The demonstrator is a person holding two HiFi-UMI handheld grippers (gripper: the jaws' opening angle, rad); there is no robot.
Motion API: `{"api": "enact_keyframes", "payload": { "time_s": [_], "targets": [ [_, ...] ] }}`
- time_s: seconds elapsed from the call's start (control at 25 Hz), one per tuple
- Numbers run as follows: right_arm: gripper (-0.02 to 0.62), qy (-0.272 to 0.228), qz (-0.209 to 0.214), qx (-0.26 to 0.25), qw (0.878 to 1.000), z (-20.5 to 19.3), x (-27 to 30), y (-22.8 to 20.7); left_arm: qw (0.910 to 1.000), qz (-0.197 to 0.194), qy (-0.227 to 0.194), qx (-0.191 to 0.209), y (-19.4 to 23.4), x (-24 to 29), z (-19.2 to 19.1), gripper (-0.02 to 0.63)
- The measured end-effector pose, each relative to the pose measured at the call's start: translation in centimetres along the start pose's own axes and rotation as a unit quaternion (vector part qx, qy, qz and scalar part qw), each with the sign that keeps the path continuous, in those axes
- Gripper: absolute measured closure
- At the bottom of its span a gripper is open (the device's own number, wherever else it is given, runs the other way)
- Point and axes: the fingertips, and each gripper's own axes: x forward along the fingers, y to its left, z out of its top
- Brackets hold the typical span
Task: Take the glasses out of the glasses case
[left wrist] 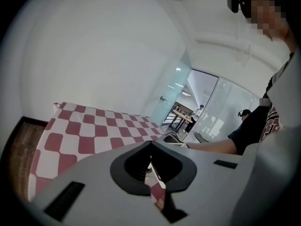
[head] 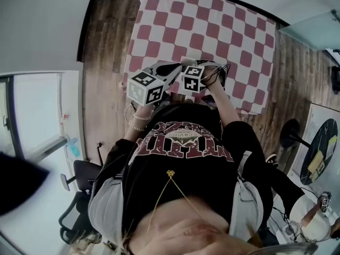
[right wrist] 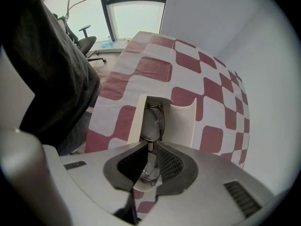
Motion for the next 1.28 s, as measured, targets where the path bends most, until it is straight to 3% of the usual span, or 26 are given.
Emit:
{"api": "enact_keyframes", "payload": {
  "time_s": [0.76, 1.28],
  "targets": [
    [0.539, -0.005, -0.021, 0.01, 1.0, 0.0, -0.2, -0.1, 0.9999, 0.007, -0.008, 0.005, -0.5, -0.5, -0.4, 0.606],
    [0.551, -0.051, -0.045, 0.04, 0.997, 0.1, -0.9, -0.3, 0.9997, 0.022, -0.013, 0.002, -0.4, -1.5, -0.9, 0.606]
  ]
}}
